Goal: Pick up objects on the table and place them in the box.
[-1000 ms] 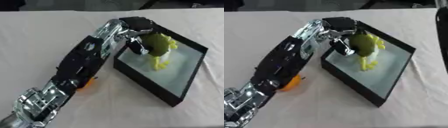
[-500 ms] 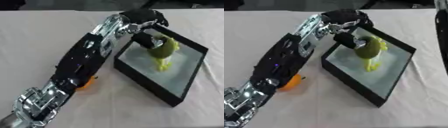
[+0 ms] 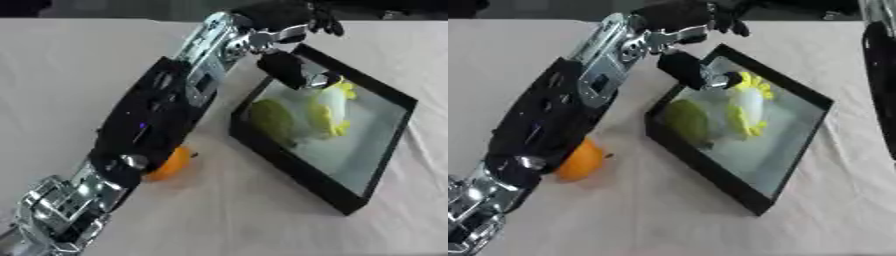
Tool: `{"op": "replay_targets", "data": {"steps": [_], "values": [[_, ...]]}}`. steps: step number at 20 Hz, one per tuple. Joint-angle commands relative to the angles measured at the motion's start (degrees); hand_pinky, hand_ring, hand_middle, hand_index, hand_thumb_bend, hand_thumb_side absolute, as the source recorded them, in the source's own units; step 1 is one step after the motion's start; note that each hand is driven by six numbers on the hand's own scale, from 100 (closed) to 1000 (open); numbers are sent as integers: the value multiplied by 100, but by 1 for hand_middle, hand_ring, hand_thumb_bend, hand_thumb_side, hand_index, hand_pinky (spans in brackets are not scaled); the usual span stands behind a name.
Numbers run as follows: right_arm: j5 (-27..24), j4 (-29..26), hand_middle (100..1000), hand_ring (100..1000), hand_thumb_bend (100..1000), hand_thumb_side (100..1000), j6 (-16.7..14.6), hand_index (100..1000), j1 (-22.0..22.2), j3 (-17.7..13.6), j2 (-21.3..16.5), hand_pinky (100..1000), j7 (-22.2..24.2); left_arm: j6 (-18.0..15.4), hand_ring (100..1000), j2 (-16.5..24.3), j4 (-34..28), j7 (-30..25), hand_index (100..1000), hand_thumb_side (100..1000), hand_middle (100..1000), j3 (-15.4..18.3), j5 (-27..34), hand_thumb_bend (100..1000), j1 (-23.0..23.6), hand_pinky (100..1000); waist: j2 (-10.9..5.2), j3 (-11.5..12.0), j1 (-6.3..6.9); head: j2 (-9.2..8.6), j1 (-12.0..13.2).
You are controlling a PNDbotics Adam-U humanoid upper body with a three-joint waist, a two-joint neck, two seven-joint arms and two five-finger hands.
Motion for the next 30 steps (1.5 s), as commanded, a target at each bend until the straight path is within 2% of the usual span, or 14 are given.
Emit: {"op": "replay_targets", "data": {"steps": [1,4,8,15,16,17,19,24,30], "values": [[-16,-48,762,853,100,475,-15,813,-73,-48,-188,957,-12,15,813,181,-285,-42,894,655,800,18,117,270,-58,875,-180,35,-9,-6,-54],[13,-41,762,853,100,469,-16,813,-13,-33,-299,957,-2,20,811,453,-672,-87,894,624,800,-65,343,263,2,872,-237,127,48,-6,-139],[77,13,762,853,100,480,-10,813,139,-46,-456,957,-16,110,812,977,-1429,-299,899,598,801,-234,1023,258,125,871,-364,321,167,-6,-288],[147,74,762,853,100,489,-22,813,372,-76,-679,958,-12,794,806,1851,-2863,-534,904,622,796,-272,2204,191,824,864,-533,701,335,-6,-606],[152,79,762,853,100,486,-23,813,393,-80,-698,958,-11,882,805,1926,-3029,-549,904,568,795,-265,2302,283,925,864,-546,739,349,-6,-642],[158,85,762,853,100,490,-24,813,413,-84,-718,958,-11,953,806,1996,-3191,-576,904,635,797,-267,2386,176,1041,865,-558,775,363,-6,-678],[165,92,762,853,100,488,-26,813,434,-92,-747,958,-11,1051,806,2122,-3463,-682,902,656,797,-297,2519,167,1246,865,-575,828,378,-6,-733],[123,67,763,854,100,487,-35,814,498,-101,-846,959,-10,1219,802,2214,-3695,-970,896,720,794,-320,2612,125,1708,860,-602,907,388,-6,-789],[75,55,763,854,100,505,-24,814,579,-112,-894,959,-18,1328,795,2063,-3442,-1238,889,805,789,-380,2500,100,2247,854,-615,982,418,-6,-766]]}}
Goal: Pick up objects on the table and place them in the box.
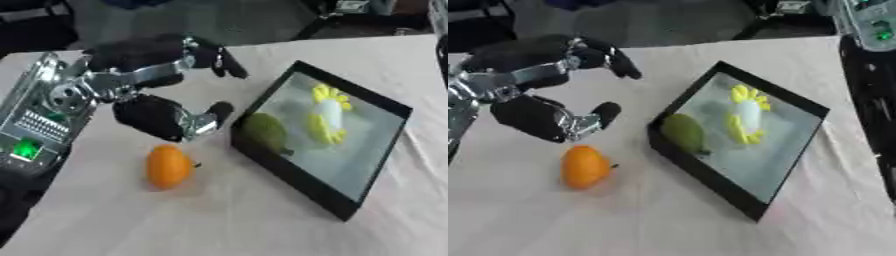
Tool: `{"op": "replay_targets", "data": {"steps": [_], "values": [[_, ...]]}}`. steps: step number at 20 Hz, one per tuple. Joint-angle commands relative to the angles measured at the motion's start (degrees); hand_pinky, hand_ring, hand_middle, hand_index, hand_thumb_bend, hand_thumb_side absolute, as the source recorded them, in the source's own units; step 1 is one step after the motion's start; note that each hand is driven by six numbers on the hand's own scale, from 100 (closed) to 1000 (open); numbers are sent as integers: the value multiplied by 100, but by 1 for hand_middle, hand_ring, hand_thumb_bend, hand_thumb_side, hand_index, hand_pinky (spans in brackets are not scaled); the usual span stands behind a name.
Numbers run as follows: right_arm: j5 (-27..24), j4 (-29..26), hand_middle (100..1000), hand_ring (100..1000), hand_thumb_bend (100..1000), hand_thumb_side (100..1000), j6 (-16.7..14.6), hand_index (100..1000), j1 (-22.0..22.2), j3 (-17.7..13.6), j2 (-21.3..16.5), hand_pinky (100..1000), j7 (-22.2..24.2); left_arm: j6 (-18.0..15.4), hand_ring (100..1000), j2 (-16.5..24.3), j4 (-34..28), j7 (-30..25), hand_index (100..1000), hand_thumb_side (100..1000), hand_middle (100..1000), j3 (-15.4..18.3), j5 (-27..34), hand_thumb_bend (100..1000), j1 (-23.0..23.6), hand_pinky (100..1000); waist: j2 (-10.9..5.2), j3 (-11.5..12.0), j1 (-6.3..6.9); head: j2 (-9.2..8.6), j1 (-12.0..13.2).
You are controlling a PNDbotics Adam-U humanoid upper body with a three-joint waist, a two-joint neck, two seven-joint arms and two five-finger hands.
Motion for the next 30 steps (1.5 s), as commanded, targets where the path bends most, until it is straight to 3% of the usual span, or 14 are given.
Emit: {"op": "replay_targets", "data": {"steps": [1,8,13,14,15,17,19,30], "values": [[-31,-77,763,854,100,504,-9,814,-102,-39,-184,959,-5,62,796,-17,155,-101,888,819,789,29,-111,100,141,854,-89,10,-33,-8,19],[-55,-79,762,854,100,529,-15,814,-94,-54,-244,960,-16,-2,810,-159,678,15,896,827,802,89,-682,126,590,870,-25,20,-63,-8,120],[-76,-70,762,854,100,567,-17,814,-75,-54,-249,960,-22,-232,840,-174,961,295,906,730,816,130,-1324,308,722,906,-7,27,-83,-8,153],[-77,-65,762,854,100,569,-17,814,-71,-51,-251,960,-20,-299,841,-176,1003,379,906,725,816,141,-1465,319,732,908,-5,27,-85,-8,156],[-75,-57,762,854,100,582,-16,814,-64,-50,-253,960,-20,-375,858,-167,1022,465,910,728,823,154,-1600,428,731,941,-2,29,-86,-8,162],[-68,-34,762,853,100,595,-12,813,-48,-50,-256,961,-22,-551,880,-143,1003,597,920,757,834,176,-1844,490,726,979,6,35,-83,-8,170],[-63,-15,762,853,100,597,-10,813,-32,-49,-255,961,-24,-681,889,-144,975,611,927,802,839,189,-1950,491,732,995,14,40,-79,-8,171],[-70,-26,764,854,100,595,-24,814,-2,-37,-274,962,-13,-952,900,16,1308,248,934,800,844,245,-2177,506,841,1000,41,33,-86,-8,175]]}}
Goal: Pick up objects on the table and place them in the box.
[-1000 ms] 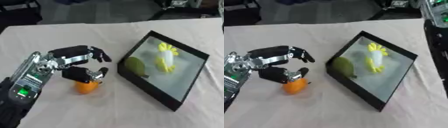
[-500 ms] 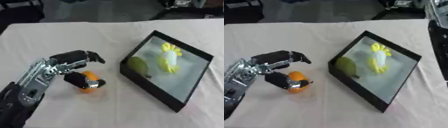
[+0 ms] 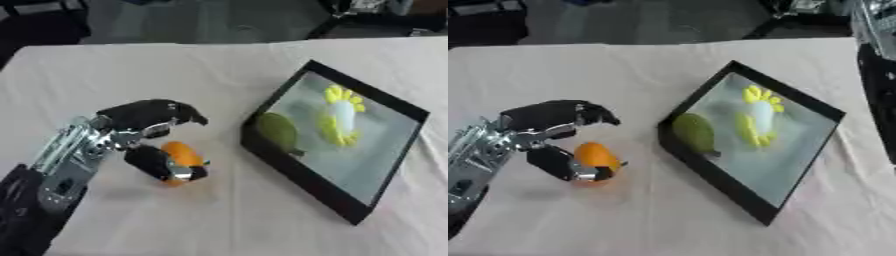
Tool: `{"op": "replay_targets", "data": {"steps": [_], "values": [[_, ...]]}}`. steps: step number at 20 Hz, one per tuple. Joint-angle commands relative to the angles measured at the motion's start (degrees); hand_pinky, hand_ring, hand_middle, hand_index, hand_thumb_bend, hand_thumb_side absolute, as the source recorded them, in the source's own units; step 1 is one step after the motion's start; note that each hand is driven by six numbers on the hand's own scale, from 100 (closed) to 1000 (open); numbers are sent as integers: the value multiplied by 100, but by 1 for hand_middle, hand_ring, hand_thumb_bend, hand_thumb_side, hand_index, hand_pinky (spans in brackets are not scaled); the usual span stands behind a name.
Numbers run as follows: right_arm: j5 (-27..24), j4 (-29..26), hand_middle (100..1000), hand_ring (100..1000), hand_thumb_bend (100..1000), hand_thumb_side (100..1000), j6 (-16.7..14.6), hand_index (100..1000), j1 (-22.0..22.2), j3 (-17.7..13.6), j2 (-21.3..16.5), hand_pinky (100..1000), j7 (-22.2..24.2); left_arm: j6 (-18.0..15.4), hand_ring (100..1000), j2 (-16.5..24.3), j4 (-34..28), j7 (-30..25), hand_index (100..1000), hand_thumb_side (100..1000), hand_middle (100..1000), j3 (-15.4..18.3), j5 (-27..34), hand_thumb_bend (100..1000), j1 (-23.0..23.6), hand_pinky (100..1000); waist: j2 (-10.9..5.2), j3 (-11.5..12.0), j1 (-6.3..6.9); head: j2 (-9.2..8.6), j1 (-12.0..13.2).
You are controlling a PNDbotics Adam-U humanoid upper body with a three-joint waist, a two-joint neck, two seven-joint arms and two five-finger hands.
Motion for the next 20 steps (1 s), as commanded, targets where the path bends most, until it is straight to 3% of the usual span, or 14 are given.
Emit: {"op": "replay_targets", "data": {"steps": [1,15,20], "values": [[-21,-60,764,854,100,594,-20,814,-104,-36,-176,962,-13,-52,899,160,94,-60,934,801,843,83,-53,502,-32,1000,-42,-1,-26,-8,21],[-56,-73,765,854,100,594,-31,814,-115,-33,-189,963,5,-145,899,197,456,-1,931,759,841,104,-383,515,41,995,29,-14,-54,-8,75],[-65,-65,765,854,100,589,-35,814,-95,-29,-180,963,12,-195,899,198,597,-17,929,688,841,92,-478,507,68,993,39,-5,-46,-8,84]]}}
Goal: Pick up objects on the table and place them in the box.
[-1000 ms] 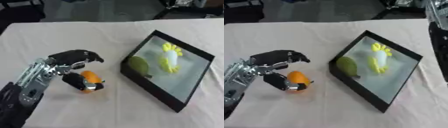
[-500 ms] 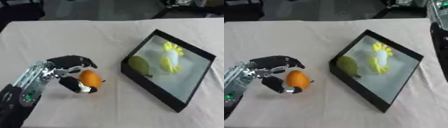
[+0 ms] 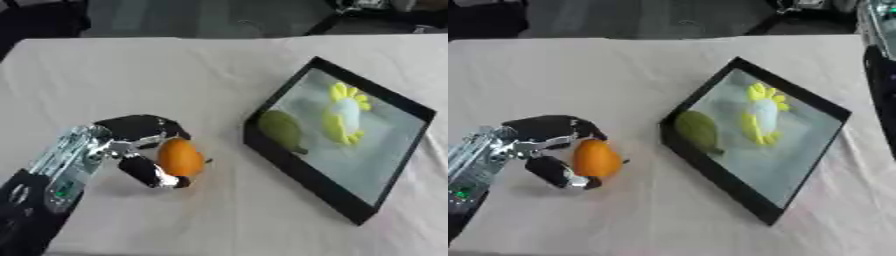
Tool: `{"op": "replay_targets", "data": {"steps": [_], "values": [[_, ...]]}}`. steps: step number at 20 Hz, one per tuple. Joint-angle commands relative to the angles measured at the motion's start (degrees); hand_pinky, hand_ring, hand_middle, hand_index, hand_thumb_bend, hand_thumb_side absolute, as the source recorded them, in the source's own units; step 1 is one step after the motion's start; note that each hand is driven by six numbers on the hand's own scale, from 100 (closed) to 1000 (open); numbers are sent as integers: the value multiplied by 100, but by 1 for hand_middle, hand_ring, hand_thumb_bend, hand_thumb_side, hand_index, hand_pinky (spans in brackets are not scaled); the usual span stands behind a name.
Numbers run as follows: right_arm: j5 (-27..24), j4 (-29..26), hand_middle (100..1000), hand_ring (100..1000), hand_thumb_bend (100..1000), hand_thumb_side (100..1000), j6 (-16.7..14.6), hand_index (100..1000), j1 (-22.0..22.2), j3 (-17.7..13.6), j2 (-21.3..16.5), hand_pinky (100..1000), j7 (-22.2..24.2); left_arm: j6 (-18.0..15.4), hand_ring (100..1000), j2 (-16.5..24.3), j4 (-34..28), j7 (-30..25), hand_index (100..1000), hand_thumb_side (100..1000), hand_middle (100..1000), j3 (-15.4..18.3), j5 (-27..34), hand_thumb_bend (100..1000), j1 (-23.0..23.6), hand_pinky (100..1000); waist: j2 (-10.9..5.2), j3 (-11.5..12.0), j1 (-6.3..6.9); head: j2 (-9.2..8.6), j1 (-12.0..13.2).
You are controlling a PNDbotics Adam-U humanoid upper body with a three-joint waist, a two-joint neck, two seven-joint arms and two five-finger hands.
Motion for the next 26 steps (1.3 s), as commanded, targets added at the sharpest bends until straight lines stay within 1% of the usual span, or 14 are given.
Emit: {"op": "replay_targets", "data": {"steps": [1,4,8,9,10,11,12,13,14,16,17,18,25,26], "values": [[-31,-66,765,854,100,597,-30,814,-97,-28,-173,963,10,-41,899,148,40,-2,929,688,841,55,-88,506,-37,994,-59,1,-7,-8,26],[-22,-67,766,854,100,597,-34,814,-98,-14,-176,964,22,-61,896,141,159,-11,926,649,838,58,-158,492,-24,989,-47,4,-9,-8,32],[-9,-48,766,855,100,601,-26,814,-76,-5,-165,964,32,-15,879,96,265,86,908,516,821,72,-171,395,-23,965,-34,4,-16,-8,24],[-5,-41,766,855,100,601,-24,814,-72,-3,-164,964,34,11,877,85,276,121,906,505,820,72,-161,382,-23,963,-32,3,-18,-8,26],[-2,-37,766,855,100,600,-25,815,-70,-4,-164,964,34,83,850,72,277,198,879,301,792,94,-145,219,-21,927,-30,2,-20,-8,25],[-2,-37,766,855,100,600,-27,815,-70,-5,-165,964,33,181,836,63,268,305,858,224,779,105,-131,156,-18,908,-28,-2,-22,-8,25],[-2,-38,766,855,100,599,-30,815,-71,-4,-165,965,34,288,824,53,253,424,836,190,767,112,-96,100,-17,891,-27,-7,-24,-8,22],[-2,-39,767,855,100,599,-31,815,-70,-3,-167,965,35,391,812,46,228,532,825,171,756,108,-39,100,-18,878,-27,-11,-26,-8,18],[0,-37,767,855,100,600,-30,815,-64,-4,-169,965,36,482,791,36,171,638,804,189,734,109,30,100,-30,862,-27,-13,-26,-8,16],[0,-30,767,855,100,596,-26,815,-44,-9,-169,965,34,626,768,30,16,800,780,281,703,111,172,100,-55,838,-28,-16,-25,-8,17],[0,-22,767,855,100,604,-23,815,-34,-9,-169,965,36,672,759,41,-81,860,771,231,691,111,219,100,-68,827,-29,-16,-23,-8,21],[0,-15,767,855,100,605,-20,815,-25,-8,-171,966,39,706,725,55,-184,905,743,234,652,114,254,100,-80,777,-31,-17,-20,-8,26],[-11,-5,768,856,100,604,-25,815,5,-11,-192,966,50,856,605,158,-934,1035,654,189,547,254,441,100,-145,649,-46,-18,-12,-8,7],[-13,-4,768,856,100,603,-25,816,7,-12,-194,967,50,875,583,164,-1003,1046,631,132,527,274,484,100,-169,623,-49,-17,-12,-8,7]]}}
